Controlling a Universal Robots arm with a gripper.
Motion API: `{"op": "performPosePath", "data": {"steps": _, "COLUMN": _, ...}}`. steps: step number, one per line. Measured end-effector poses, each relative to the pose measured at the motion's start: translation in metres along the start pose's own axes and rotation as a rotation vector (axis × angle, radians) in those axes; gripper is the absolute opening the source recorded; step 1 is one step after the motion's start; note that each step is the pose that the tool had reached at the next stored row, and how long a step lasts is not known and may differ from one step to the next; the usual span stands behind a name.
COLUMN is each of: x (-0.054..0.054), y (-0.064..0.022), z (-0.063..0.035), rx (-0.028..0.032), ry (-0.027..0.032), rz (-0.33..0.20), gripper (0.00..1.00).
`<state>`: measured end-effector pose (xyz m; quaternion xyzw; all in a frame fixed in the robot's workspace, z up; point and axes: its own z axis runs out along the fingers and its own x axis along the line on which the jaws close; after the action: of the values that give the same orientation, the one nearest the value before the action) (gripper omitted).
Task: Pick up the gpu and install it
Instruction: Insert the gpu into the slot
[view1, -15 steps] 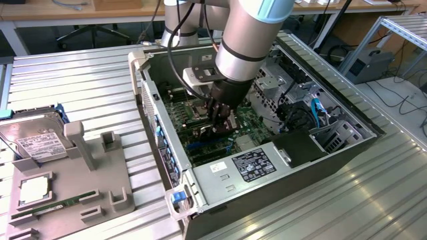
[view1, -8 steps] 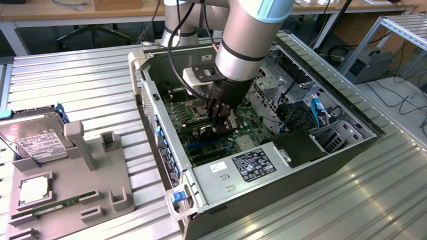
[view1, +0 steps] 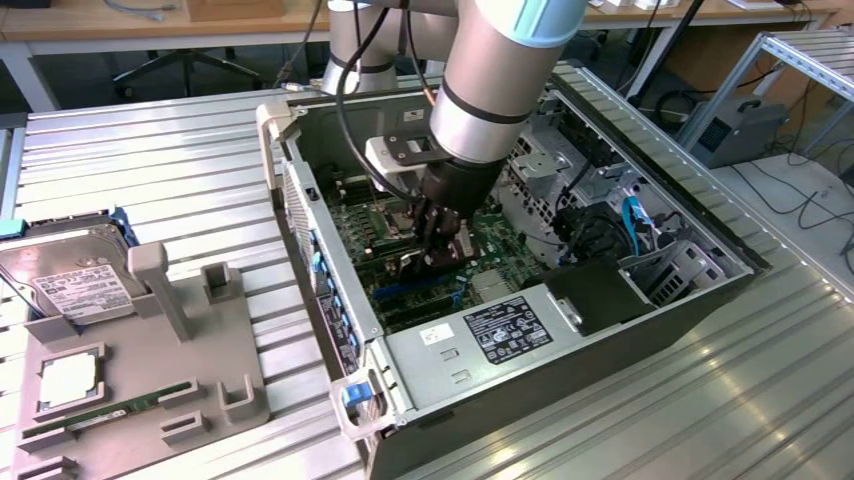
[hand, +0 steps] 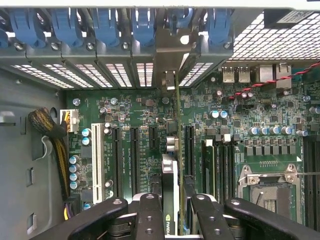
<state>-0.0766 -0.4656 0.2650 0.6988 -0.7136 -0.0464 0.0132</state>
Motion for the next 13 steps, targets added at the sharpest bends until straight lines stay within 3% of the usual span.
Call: {"op": "performPosePath", "data": {"steps": 13, "x": 0.0001, "y": -0.0002, "z": 0.0019, "rx": -0.0001, "ry": 0.0003, "rz": -0.006, "gripper": 0.27}}
